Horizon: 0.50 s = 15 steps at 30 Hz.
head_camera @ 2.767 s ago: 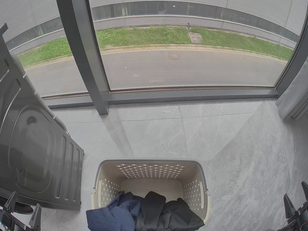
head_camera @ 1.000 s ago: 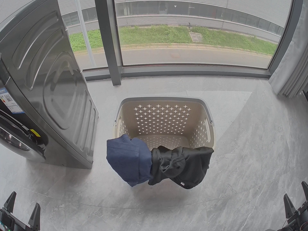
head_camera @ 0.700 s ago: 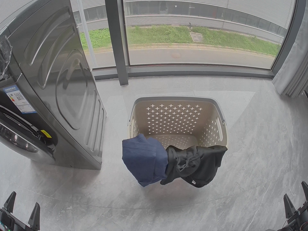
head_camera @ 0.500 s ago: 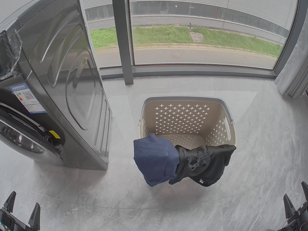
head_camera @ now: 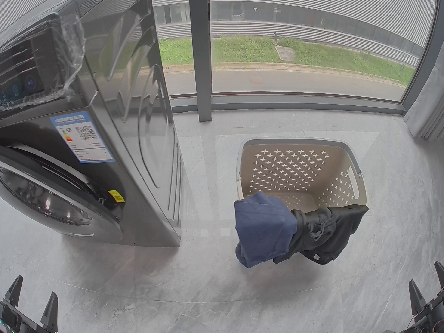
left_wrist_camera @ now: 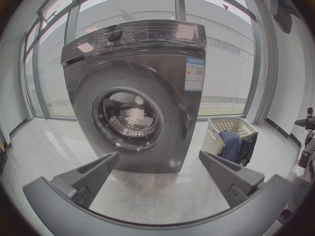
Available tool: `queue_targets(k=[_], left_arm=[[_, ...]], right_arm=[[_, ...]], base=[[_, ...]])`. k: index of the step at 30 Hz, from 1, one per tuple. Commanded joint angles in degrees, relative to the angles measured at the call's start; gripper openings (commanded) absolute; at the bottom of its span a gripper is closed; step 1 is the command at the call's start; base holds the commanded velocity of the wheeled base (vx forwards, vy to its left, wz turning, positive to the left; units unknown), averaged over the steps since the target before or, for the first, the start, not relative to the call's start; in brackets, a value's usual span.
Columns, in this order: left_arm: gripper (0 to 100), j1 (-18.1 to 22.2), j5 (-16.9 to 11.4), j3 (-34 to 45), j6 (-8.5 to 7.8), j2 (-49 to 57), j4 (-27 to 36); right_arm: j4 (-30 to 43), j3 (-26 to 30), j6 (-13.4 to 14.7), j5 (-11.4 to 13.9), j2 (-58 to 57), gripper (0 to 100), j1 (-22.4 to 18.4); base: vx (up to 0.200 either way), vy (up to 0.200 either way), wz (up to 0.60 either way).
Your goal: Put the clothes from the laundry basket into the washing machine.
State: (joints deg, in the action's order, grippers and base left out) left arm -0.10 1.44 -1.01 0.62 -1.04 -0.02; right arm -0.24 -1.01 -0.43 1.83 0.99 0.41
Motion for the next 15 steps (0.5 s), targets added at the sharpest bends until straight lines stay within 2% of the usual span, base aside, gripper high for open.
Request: queue_targets(k=[1,11,15], left_arm=[[100,0.01,0.14,1.01,0.08,0.68,0.02],[100,0.01,-0.03,0.92,1.4,0.68,0.02],[100,0.01,-0.03,0.92,1.14,0.68,0.02]], right_arm=[[-0.02,1.01,-0.01,0.02,-0.37,100,0.02],[-0.02,1.01,-0.01,0.02,-0.37,100,0.02],[-0.02,1.01,-0.01,0.02,-0.37,100,0.02]], base=[[0.0,0.2,0.0],[0.0,0.2,0.0],[0.0,0.2,0.0]])
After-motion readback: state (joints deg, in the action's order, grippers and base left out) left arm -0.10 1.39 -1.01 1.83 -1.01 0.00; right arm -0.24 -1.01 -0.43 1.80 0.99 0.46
